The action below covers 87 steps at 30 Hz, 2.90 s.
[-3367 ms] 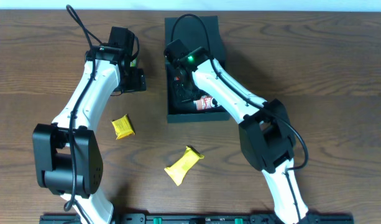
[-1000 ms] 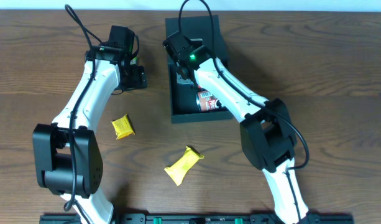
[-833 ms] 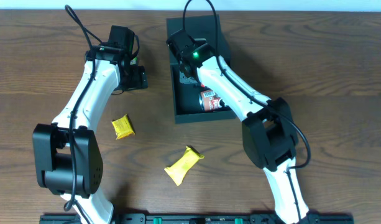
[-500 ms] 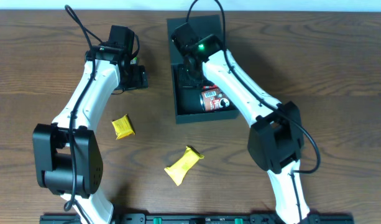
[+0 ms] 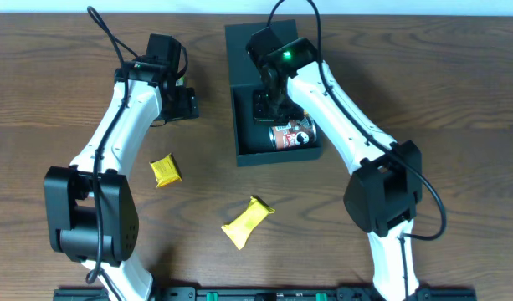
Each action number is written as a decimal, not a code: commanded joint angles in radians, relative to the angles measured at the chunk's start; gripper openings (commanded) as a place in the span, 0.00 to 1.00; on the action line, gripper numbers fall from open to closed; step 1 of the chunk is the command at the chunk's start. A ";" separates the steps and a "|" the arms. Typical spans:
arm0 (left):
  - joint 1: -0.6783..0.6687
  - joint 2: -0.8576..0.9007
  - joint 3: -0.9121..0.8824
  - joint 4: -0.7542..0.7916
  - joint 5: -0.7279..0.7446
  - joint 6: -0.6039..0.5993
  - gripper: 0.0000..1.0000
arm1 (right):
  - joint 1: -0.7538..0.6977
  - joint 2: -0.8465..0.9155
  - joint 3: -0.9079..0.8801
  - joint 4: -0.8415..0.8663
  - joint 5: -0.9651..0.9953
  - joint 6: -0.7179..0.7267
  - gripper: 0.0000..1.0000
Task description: Pack container
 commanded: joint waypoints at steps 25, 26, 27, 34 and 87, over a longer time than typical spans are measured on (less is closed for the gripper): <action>0.009 -0.026 0.014 -0.002 -0.013 0.007 0.95 | 0.042 -0.023 -0.208 0.169 0.076 -0.014 0.02; 0.009 -0.025 0.014 -0.002 -0.013 0.007 0.95 | 0.042 -0.023 -0.208 0.169 0.090 -0.014 0.01; 0.009 -0.025 0.014 -0.002 -0.013 0.007 0.95 | 0.042 -0.023 -0.208 0.168 0.098 -0.015 0.02; 0.009 -0.025 0.014 -0.002 -0.013 0.007 0.96 | 0.042 -0.023 -0.208 0.200 0.145 -0.014 0.02; 0.046 0.124 0.020 0.379 -0.069 -0.817 0.96 | -0.315 -0.277 0.048 -0.111 0.101 -0.097 0.99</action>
